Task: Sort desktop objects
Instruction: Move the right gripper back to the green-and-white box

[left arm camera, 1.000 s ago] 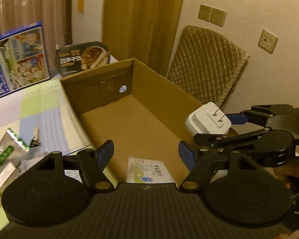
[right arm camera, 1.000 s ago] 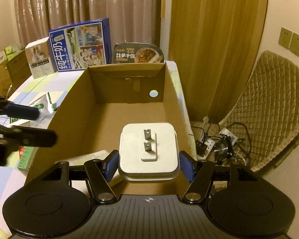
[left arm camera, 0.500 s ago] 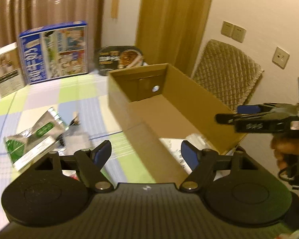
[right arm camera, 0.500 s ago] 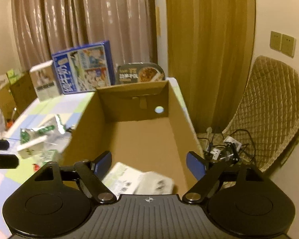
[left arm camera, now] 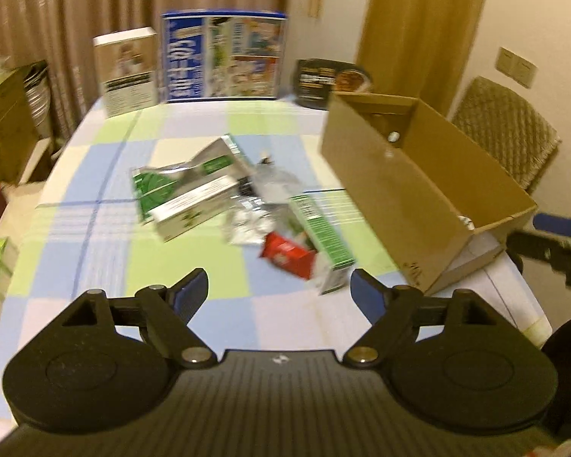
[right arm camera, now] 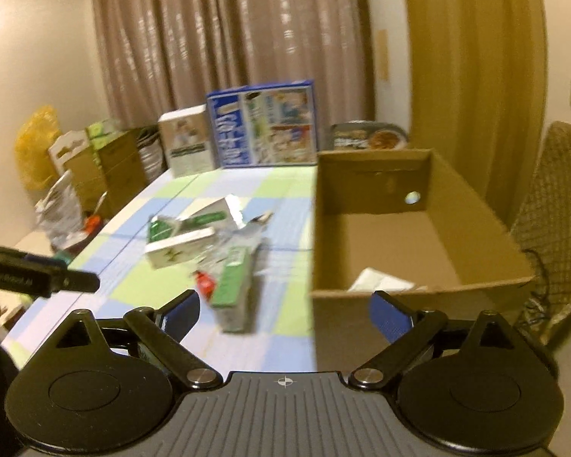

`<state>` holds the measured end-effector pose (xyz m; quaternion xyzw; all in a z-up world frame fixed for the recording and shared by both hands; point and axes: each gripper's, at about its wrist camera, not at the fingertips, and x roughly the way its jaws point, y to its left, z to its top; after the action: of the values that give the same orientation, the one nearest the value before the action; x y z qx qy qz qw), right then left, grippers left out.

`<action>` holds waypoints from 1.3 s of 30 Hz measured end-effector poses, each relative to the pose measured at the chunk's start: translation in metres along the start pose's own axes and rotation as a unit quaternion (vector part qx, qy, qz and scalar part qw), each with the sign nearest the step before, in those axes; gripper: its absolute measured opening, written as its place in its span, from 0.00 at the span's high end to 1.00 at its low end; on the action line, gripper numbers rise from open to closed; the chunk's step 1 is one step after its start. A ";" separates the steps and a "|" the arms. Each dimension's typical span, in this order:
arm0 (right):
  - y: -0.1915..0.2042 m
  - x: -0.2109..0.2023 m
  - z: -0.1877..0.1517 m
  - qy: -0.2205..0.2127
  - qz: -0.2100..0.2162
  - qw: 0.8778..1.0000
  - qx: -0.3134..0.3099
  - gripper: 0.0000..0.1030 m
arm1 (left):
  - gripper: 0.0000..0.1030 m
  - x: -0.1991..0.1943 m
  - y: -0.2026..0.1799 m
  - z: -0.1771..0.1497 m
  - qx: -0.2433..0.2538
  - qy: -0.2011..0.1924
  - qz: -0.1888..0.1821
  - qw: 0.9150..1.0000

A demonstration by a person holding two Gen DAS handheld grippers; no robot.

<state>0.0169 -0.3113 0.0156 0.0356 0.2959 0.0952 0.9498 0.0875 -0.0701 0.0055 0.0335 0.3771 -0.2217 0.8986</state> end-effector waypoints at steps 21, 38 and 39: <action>0.069 0.055 -0.019 0.055 0.034 0.995 -0.078 0.14 | 0.18 -0.009 0.049 -0.030 -0.019 0.009 0.025 0.999; 0.063 0.160 -0.019 0.105 0.008 0.990 -0.090 0.41 | 0.18 0.071 0.059 -0.003 0.026 0.036 0.019 0.999; 0.062 0.165 -0.019 0.108 0.008 0.990 -0.088 0.41 | 0.18 0.077 0.058 -0.003 0.027 0.038 0.017 0.999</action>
<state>0.1290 -0.2173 -0.0841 -0.0560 0.3868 0.1315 0.9110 0.1577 -0.0457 -0.0557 0.0728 0.4037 -0.2154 0.8862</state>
